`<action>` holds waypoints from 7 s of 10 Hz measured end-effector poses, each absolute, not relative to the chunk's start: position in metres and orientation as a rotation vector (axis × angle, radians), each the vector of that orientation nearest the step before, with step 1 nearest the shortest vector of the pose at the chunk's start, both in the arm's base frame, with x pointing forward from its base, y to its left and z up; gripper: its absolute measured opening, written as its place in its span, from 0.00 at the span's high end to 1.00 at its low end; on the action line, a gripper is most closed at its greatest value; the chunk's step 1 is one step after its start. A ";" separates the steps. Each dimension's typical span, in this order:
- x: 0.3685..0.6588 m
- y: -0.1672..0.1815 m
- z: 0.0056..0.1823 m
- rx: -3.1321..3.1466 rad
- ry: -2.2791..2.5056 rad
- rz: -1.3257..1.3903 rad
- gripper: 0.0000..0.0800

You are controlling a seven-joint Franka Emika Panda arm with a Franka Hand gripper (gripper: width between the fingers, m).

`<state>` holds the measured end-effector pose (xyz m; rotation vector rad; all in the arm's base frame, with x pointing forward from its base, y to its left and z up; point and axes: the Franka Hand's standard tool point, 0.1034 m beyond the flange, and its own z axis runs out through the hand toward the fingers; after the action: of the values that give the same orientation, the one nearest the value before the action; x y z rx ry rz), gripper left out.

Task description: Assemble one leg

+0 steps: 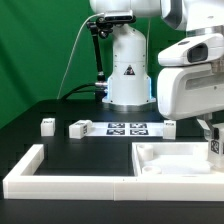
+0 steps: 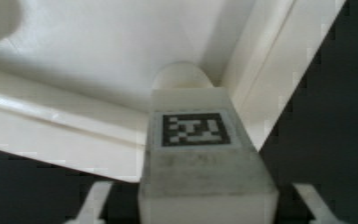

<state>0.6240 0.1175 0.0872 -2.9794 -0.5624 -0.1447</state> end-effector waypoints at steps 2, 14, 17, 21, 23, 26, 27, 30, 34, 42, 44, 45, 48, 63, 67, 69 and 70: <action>0.624 0.117 0.087 -3.007 -0.341 -0.137 0.64; 0.624 0.108 0.085 -2.572 1.517 -0.071 0.63; 0.623 0.109 0.085 -2.633 1.409 -0.080 0.32; 0.622 0.113 0.084 -2.866 0.883 -0.119 0.20; 0.622 0.117 0.084 -2.972 0.527 -0.131 0.19; 0.627 0.125 0.088 -3.056 0.097 -0.149 0.19; 0.627 0.126 0.087 -3.069 -0.035 -0.159 0.19; 0.628 0.115 0.083 -3.067 -0.399 -0.216 0.19; 0.628 0.118 0.084 -3.067 -0.382 -0.216 0.49; 0.627 0.111 0.083 -2.981 0.401 -0.146 0.64; 0.626 0.109 0.082 -2.873 0.820 -0.160 0.64; 0.624 0.107 0.081 -2.787 1.017 -0.171 0.64; 0.621 0.106 0.080 -2.509 1.538 -0.104 0.63; 0.624 0.120 0.082 -2.995 0.447 -0.051 0.19; 0.627 0.116 0.080 -3.085 -0.200 -0.156 0.19; 0.628 0.114 0.080 -3.077 -0.332 -0.170 0.22; 0.628 0.114 0.080 -3.077 -0.330 -0.170 0.22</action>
Offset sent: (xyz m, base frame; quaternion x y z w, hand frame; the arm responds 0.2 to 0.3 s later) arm -0.0179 0.0005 -0.0078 0.0038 0.0002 0.3446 0.9387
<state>0.6281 0.1137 0.0800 -3.0771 -0.3300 -0.1696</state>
